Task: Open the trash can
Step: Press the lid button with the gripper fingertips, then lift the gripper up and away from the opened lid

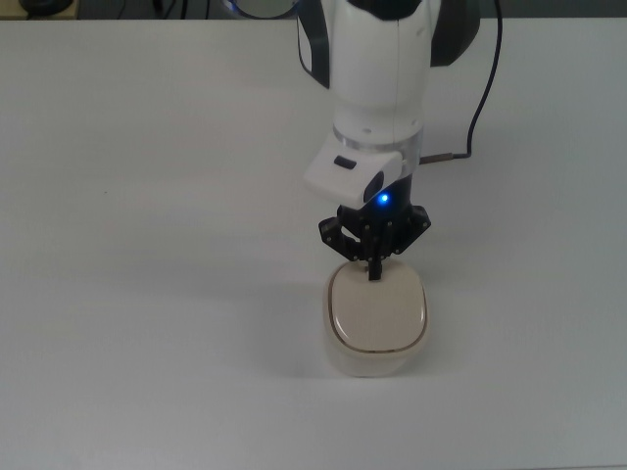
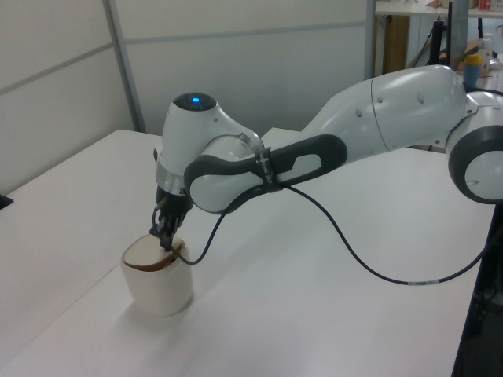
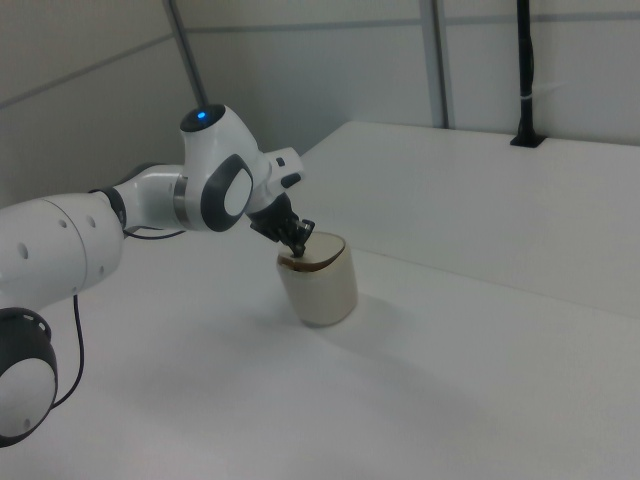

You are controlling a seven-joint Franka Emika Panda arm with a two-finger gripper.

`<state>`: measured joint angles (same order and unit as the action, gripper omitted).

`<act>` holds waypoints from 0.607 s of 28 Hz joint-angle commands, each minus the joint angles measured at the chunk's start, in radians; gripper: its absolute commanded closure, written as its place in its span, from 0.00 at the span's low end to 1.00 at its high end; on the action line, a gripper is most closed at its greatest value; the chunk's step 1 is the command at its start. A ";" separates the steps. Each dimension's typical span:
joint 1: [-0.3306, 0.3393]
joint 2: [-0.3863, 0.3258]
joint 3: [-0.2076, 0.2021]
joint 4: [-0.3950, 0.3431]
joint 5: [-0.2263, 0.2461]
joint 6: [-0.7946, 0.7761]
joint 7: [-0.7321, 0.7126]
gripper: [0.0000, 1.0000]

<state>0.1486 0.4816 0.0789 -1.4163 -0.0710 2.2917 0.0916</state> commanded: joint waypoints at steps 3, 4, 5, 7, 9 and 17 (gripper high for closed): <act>0.002 -0.132 -0.014 -0.024 0.040 -0.043 0.046 1.00; 0.002 -0.147 -0.015 -0.024 0.049 -0.055 0.047 1.00; 0.000 -0.164 -0.016 -0.024 0.057 -0.069 0.047 1.00; -0.004 -0.192 -0.016 -0.024 0.063 -0.104 0.047 1.00; -0.015 -0.227 -0.018 -0.024 0.065 -0.182 0.045 1.00; -0.050 -0.325 -0.019 -0.024 0.065 -0.443 0.027 1.00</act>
<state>0.1173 0.2226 0.0679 -1.4077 -0.0231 1.9798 0.1239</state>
